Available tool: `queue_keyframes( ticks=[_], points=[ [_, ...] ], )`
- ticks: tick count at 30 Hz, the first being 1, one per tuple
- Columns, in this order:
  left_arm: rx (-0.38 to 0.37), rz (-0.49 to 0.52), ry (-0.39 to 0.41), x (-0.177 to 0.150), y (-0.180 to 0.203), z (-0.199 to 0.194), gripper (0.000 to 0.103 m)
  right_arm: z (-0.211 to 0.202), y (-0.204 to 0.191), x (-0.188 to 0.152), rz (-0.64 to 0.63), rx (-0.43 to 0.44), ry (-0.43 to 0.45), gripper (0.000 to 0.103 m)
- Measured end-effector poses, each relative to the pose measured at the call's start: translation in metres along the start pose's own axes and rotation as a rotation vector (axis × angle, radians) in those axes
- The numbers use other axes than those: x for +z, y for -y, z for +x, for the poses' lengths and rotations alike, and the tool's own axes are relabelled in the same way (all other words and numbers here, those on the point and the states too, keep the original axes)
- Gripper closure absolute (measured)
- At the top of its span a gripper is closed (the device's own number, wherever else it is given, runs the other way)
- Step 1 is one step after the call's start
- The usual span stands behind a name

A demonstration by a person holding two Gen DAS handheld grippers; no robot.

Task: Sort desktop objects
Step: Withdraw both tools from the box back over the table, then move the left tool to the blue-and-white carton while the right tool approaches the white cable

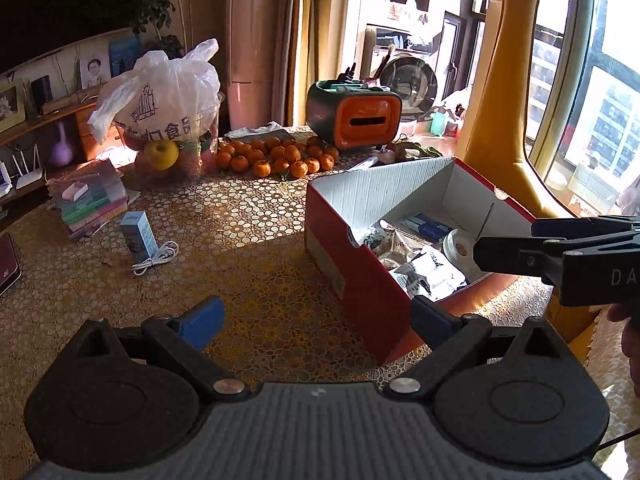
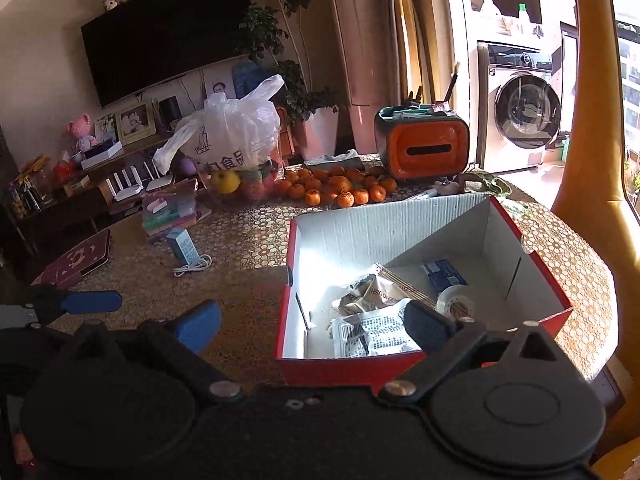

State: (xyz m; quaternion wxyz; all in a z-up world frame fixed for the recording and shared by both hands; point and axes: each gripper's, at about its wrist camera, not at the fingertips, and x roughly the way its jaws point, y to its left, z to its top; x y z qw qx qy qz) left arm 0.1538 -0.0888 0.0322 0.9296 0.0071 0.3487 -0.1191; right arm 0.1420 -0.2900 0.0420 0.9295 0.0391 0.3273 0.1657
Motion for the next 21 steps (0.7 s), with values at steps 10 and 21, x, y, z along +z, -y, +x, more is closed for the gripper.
queue_keyframes(
  ticks=[10, 21],
  points=[
    [0.088, -0.076, 0.003, -0.004, -0.062, -0.008, 0.003, 0.023, -0.046, -0.005, -0.081, 0.073, -0.027, 0.005],
    [0.143, -0.117, 0.002, 0.001, -0.119, 0.007, 0.003, 0.056, -0.102, -0.013, -0.234, 0.127, -0.012, 0.005]
  ],
)
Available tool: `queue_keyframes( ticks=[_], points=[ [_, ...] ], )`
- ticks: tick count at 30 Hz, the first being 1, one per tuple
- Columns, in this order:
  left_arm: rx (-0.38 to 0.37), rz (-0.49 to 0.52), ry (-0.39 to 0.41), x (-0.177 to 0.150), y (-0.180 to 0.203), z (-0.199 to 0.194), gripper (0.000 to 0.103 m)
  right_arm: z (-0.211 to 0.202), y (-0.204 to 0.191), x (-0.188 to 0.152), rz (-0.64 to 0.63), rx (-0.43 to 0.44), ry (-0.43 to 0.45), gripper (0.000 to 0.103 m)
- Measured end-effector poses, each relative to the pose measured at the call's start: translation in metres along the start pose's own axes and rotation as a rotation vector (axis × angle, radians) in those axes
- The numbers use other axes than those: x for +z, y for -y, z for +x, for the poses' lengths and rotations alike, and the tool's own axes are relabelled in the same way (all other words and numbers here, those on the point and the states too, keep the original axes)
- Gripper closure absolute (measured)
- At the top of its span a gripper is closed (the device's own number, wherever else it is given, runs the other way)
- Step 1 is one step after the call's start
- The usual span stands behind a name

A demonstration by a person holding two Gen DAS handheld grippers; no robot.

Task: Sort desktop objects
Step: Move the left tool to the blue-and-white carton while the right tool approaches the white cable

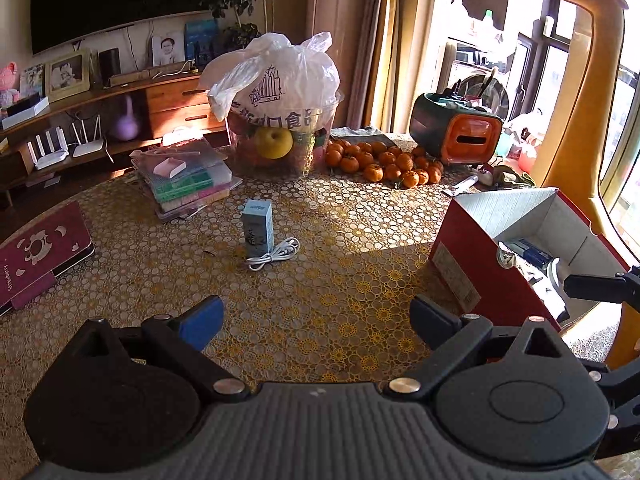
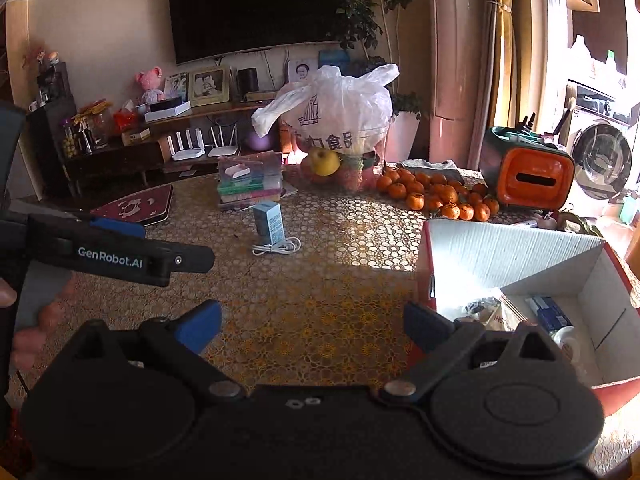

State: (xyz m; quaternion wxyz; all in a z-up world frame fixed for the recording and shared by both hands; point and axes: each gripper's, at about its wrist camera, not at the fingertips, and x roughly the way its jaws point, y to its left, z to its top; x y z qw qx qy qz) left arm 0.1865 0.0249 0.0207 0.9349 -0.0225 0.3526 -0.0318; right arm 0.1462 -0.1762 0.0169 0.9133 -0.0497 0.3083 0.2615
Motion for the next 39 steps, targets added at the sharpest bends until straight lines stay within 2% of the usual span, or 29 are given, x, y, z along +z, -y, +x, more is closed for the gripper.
queue_keyframes(
  ticks=[14, 20, 39],
  points=[
    [0.029, -0.011, -0.029, 0.026, -0.055, 0.055, 0.003, 0.079, -0.025, 0.012, -0.056, 0.025, -0.051, 0.006],
    [0.023, -0.014, -0.048, 0.039, -0.066, 0.088, 0.003, 0.114, -0.032, 0.015, -0.085, 0.016, -0.010, 0.006],
    [-0.030, -0.030, -0.109, 0.070, -0.084, 0.173, 0.005, 0.224, -0.040, 0.026, -0.125, 0.043, -0.040, 0.008]
  ],
)
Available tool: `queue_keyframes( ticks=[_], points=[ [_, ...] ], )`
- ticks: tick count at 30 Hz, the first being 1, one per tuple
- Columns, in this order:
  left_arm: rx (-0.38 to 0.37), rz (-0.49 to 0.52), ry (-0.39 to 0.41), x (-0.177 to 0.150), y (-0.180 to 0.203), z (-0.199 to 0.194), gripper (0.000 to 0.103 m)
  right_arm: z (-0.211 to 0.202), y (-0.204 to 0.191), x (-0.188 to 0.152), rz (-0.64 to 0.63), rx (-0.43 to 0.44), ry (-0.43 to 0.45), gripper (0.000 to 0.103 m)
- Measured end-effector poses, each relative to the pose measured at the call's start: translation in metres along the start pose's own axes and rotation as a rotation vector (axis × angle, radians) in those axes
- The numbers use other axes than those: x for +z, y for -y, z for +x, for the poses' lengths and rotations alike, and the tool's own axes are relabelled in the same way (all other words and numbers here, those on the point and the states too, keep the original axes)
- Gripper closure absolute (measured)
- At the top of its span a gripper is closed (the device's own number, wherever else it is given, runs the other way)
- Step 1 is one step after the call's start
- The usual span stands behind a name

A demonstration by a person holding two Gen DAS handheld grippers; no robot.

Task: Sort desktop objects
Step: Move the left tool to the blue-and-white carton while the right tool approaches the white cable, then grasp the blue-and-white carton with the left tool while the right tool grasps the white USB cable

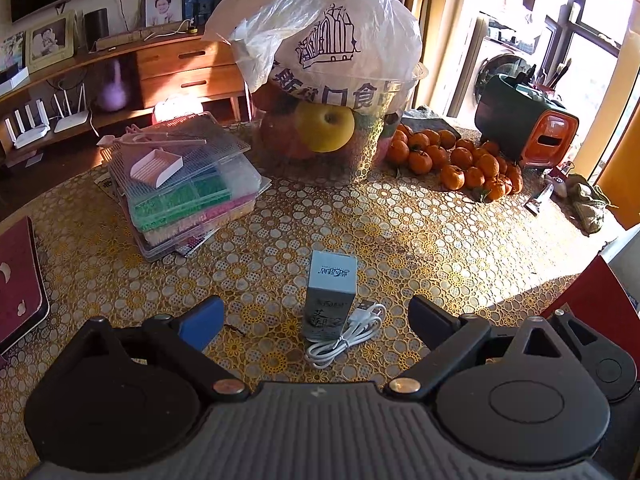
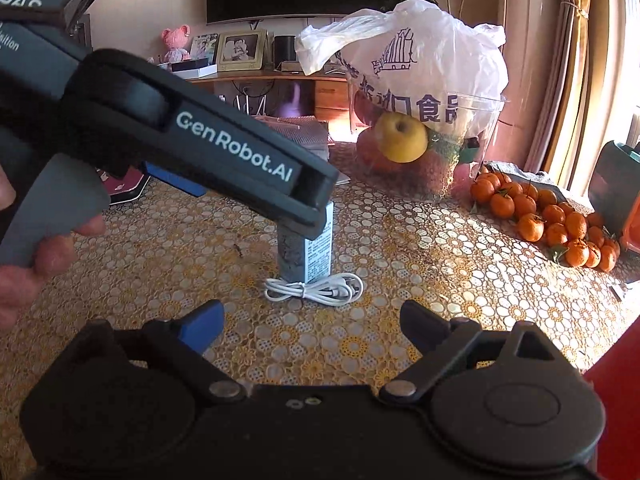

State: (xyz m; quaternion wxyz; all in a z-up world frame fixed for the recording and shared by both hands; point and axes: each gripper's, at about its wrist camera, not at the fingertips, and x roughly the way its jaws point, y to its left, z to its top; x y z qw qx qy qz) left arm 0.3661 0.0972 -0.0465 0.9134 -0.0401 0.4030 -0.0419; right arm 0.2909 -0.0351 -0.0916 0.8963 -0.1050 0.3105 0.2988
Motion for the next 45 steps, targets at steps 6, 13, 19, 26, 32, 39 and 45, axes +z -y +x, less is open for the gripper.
queue_keyframes(
  ticks=[6, 13, 19, 26, 32, 39, 45],
  points=[
    [-0.010, 0.014, -0.012, 0.005, 0.001, 0.015, 0.009, 0.029, 0.002, 0.001, -0.014, -0.005, -0.018, 0.008],
    [-0.004, 0.036, -0.023, 0.006, 0.004, 0.032, 0.009, 0.045, 0.002, 0.001, -0.023, -0.010, -0.010, 0.007],
    [0.002, 0.021, -0.032, 0.006, 0.001, 0.043, 0.013, 0.055, 0.003, 0.001, 0.004, -0.018, -0.012, 0.006],
    [-0.001, 0.018, -0.045, 0.003, 0.002, 0.051, 0.026, 0.058, 0.005, 0.000, 0.021, -0.023, -0.018, 0.010],
    [-0.005, 0.019, -0.049, 0.002, 0.005, 0.055, 0.037, 0.058, 0.004, 0.000, 0.039, -0.019, -0.020, 0.014],
    [-0.002, 0.033, -0.053, -0.001, 0.007, 0.058, 0.050, 0.053, 0.004, 0.003, 0.047, -0.018, -0.016, 0.019],
    [-0.002, 0.005, -0.050, -0.002, 0.003, 0.060, 0.066, 0.049, 0.006, 0.000, 0.049, -0.029, -0.016, 0.025]
  ],
)
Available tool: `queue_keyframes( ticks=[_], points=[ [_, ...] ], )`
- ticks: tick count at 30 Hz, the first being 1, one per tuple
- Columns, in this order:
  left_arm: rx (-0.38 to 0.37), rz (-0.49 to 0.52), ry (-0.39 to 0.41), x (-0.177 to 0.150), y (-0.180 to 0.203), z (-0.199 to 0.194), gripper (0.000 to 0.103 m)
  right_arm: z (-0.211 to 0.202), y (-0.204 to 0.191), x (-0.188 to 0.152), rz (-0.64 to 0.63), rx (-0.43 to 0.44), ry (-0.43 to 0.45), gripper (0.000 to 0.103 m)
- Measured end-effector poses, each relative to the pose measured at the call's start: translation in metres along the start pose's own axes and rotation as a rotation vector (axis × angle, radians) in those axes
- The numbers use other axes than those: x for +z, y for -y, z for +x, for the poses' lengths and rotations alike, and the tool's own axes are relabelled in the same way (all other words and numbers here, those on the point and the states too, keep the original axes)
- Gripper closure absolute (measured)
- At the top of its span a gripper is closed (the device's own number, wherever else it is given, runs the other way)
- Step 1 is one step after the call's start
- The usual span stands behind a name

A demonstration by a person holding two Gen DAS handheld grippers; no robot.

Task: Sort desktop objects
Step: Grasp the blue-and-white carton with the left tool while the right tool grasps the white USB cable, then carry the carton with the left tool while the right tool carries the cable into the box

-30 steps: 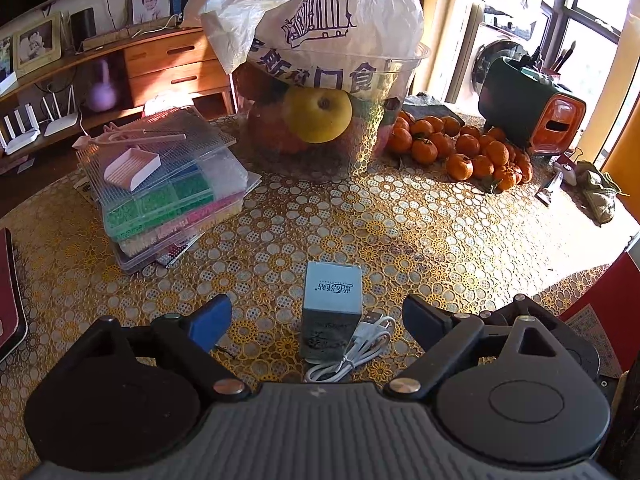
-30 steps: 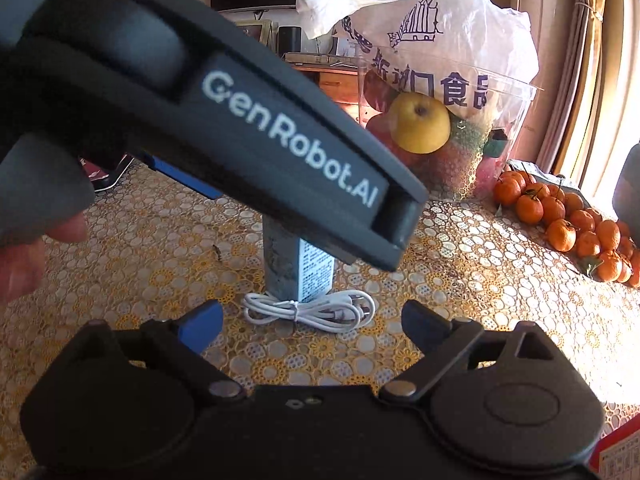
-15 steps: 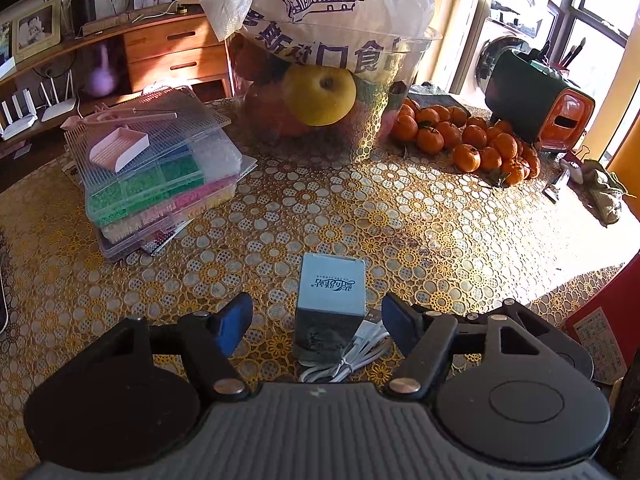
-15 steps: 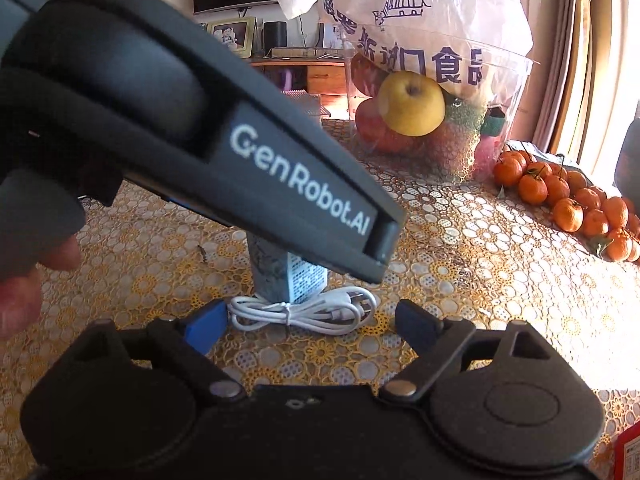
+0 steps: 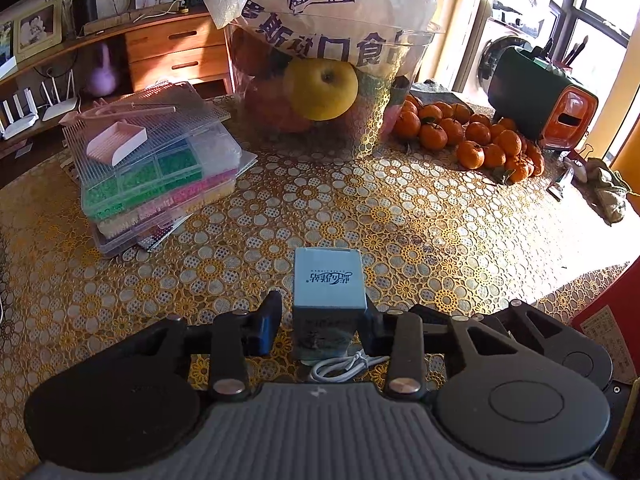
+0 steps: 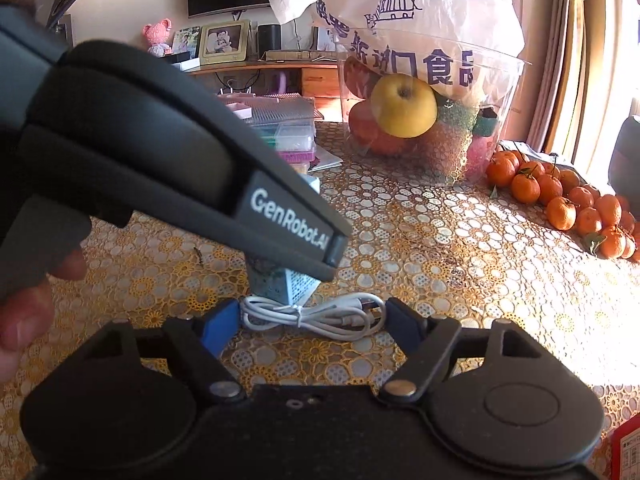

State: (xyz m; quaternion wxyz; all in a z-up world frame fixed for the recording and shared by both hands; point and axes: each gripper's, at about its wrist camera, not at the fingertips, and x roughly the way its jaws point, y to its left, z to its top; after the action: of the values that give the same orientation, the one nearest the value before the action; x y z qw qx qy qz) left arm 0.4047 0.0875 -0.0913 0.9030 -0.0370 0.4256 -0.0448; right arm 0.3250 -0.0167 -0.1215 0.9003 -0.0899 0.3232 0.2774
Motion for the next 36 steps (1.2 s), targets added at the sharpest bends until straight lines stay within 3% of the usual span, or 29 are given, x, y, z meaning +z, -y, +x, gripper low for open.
queue_keyframes(
  ticks=[5, 14, 25, 36],
  points=[
    [-0.005, -0.006, 0.017, 0.001, 0.000, -0.002, 0.074, -0.003, -0.001, -0.001, 0.003, -0.002, 0.001, 0.025],
    [0.000, 0.003, 0.018, 0.001, 0.003, -0.011, 0.075, -0.010, 0.002, -0.001, -0.003, -0.016, 0.001, 0.026],
    [-0.008, 0.008, 0.024, -0.006, 0.013, -0.045, 0.075, -0.047, 0.006, -0.006, 0.006, -0.017, 0.012, 0.026],
    [-0.026, 0.020, 0.035, -0.026, 0.031, -0.098, 0.074, -0.115, 0.004, -0.013, 0.005, -0.020, 0.047, 0.026]
  ],
)
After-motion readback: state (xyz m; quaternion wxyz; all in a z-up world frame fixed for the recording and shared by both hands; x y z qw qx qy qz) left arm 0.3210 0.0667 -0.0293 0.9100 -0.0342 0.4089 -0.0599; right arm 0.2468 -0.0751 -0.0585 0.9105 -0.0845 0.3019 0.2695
